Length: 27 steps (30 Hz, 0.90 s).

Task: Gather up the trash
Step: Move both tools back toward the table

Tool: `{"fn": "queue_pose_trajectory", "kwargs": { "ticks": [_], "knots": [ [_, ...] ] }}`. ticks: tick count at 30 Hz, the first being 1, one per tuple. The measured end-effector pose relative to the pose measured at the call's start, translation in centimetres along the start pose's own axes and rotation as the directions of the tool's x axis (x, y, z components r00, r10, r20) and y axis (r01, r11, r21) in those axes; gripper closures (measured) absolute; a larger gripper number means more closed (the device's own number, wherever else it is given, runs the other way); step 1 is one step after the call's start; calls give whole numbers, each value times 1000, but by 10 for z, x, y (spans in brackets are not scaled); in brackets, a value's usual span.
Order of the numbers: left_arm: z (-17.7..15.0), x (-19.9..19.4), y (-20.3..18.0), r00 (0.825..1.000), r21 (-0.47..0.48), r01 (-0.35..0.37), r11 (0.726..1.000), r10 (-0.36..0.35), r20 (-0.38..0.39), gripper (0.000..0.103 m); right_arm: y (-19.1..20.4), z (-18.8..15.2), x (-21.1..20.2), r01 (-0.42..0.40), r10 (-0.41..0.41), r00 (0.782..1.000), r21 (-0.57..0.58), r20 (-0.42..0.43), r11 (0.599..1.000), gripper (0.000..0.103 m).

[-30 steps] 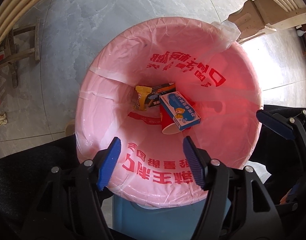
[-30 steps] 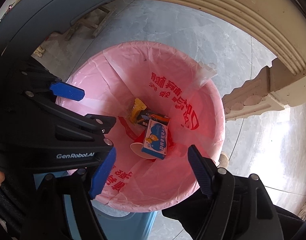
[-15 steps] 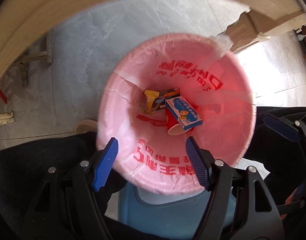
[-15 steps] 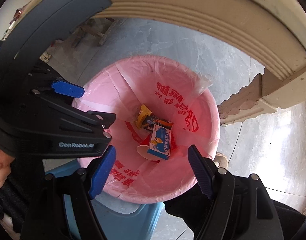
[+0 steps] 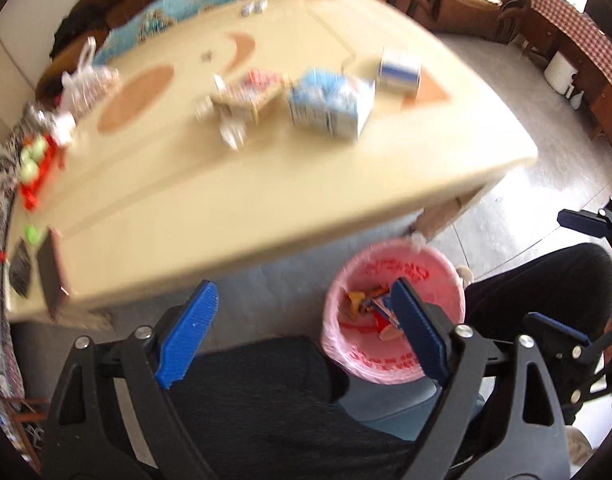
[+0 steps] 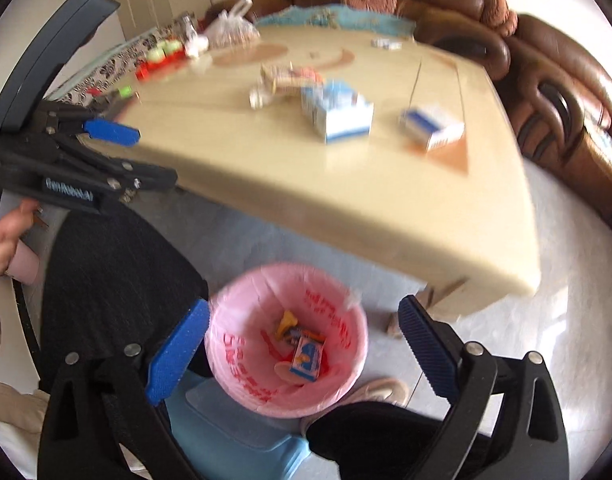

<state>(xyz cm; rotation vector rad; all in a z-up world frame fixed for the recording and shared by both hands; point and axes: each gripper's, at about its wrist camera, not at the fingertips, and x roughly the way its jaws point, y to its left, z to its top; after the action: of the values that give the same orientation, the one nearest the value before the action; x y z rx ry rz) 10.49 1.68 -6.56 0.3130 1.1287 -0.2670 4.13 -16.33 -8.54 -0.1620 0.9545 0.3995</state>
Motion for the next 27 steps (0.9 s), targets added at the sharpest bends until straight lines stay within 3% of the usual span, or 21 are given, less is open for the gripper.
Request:
{"fn": "queue_pose_trajectory", "kwargs": {
  "ticks": [5, 8, 11, 19, 27],
  "knots": [
    [56, -58, 21, 999, 96, 7, 995, -12, 47, 11, -10, 53, -50, -15, 19, 997, -58, 70, 998, 7],
    [86, -71, 27, 999, 147, -31, 989, 24, 47, 11, -20, 85, -72, -37, 43, 994, -69, 97, 997, 7],
    [111, -73, 38, 1000, 172, -1, 985, -1, 14, 11, -27, 114, -87, -47, 56, 990, -71, 130, 996, 7],
    [157, -42, 51, 998, 217, 15, 976, -1, -66, 11, -41, 167, -97, -57, 73, 982, -95, 172, 994, 7],
    [183, 7, 48, 990, 267, 29, 963, 10, -143, 11, -50, 190, -62, -61, 76, 988, -109, 136, 992, 7]
  ]
}}
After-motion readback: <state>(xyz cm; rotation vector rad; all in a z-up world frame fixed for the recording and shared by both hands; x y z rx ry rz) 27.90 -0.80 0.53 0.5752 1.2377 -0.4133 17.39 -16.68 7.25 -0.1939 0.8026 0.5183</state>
